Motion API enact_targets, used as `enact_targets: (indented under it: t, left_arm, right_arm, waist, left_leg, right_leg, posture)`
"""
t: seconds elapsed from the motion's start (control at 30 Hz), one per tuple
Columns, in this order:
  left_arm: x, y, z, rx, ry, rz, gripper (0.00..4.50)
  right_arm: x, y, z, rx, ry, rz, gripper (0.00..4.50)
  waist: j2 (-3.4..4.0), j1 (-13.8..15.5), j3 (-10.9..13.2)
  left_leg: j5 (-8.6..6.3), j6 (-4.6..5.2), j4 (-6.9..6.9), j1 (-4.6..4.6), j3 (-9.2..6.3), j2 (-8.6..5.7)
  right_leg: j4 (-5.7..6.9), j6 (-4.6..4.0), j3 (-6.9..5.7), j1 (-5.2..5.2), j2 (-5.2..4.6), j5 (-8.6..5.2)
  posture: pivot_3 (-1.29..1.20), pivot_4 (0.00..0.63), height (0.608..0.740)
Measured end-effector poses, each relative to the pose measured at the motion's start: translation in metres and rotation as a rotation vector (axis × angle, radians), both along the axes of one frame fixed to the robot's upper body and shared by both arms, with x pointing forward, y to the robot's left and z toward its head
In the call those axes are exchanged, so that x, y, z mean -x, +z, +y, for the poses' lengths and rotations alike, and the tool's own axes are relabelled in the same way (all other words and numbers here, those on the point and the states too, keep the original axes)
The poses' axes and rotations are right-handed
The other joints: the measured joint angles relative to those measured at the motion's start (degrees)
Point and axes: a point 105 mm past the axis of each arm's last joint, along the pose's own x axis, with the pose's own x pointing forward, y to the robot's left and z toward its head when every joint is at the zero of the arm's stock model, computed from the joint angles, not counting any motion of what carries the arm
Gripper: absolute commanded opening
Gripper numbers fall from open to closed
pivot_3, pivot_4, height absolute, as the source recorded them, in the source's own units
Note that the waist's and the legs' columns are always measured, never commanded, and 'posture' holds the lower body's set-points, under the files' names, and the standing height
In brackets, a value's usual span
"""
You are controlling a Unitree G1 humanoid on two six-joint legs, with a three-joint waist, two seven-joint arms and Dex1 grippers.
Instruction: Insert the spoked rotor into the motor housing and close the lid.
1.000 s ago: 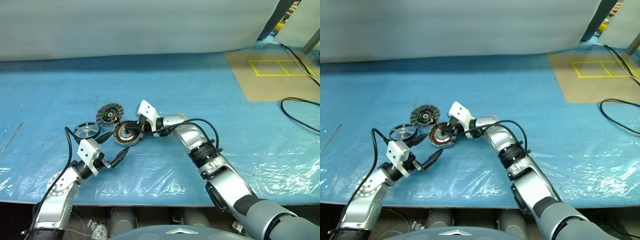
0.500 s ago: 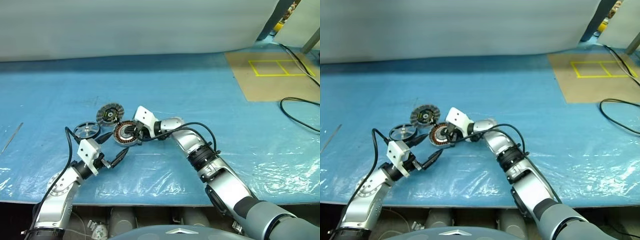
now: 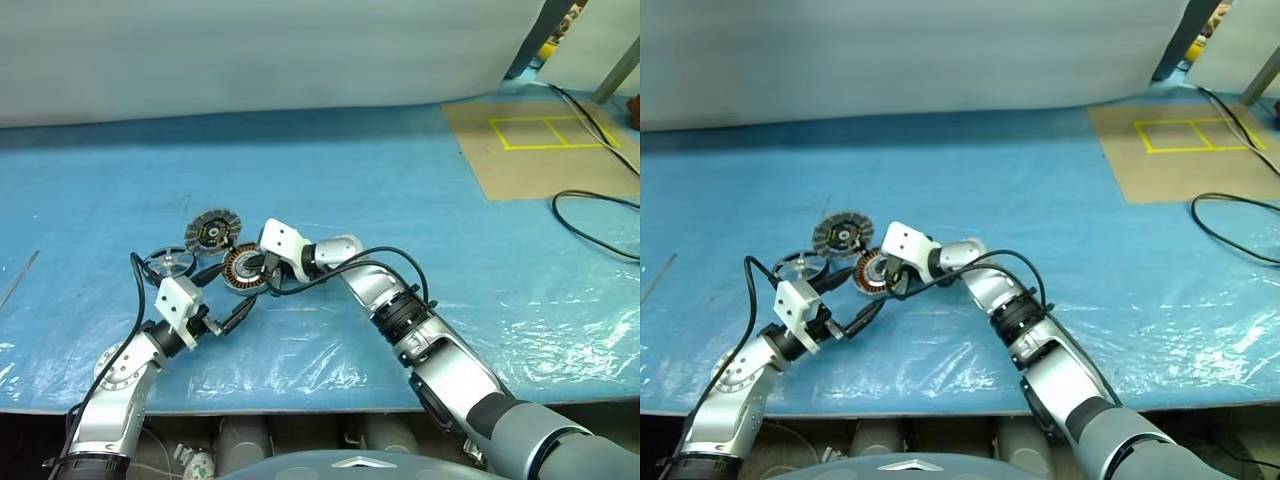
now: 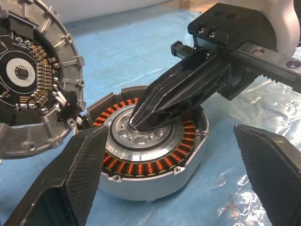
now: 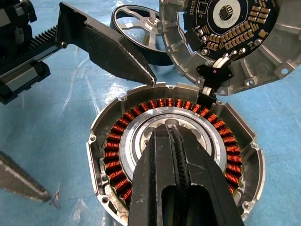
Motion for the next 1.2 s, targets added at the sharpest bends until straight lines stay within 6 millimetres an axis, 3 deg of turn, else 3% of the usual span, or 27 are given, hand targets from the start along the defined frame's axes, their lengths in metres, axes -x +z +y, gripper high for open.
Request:
enact_targets:
  t: [0.6,0.73,0.97,1.2]
  left_arm:
    - [0.0,-0.001,0.0,-0.001,0.0,0.004,4.5]
    - [0.0,-0.001,0.0,-0.002,0.0,0.005,4.5]
    - [0.001,0.0,0.01,0.0,0.038,0.0,4.5]
    - [0.001,0.002,0.014,-0.006,0.051,-0.008,4.5]
  right_arm:
    - [0.004,-0.005,0.002,0.022,0.017,0.037,0.04]
    - [0.011,-0.003,0.002,-0.037,0.047,0.129,0.04]
    - [0.002,0.021,-0.002,-0.211,-0.001,0.162,0.04]
    - [0.001,0.018,-0.001,-0.175,-0.008,0.1,0.04]
  waist:
    - [0.0,0.1,0.0]
    - [0.01,0.1,0.0]
    - [0.0,0.3,0.0]
    - [0.0,0.2,0.0]
  left_leg:
    - [0.0,0.01,0.02,0.04,-0.01,-0.02]
    - [0.0,0.01,0.01,0.0,-0.01,-0.01]
    - [0.0,0.01,0.02,-0.06,-0.03,-0.02]
    - [0.0,0.01,0.02,-0.06,-0.03,-0.02]
  right_leg:
    - [-0.01,0.0,0.0,0.07,-0.03,0.0]
    - [-0.02,0.0,-0.01,0.04,-0.02,0.0]
    - [-0.03,0.0,-0.03,-0.08,-0.02,0.0]
    - [-0.04,0.0,-0.03,-0.08,-0.02,0.0]
  posture:
    - [0.0,0.15,0.74]
    - [0.0,0.15,0.74]
    - [0.0,0.15,0.74]
    - [0.0,0.15,0.74]
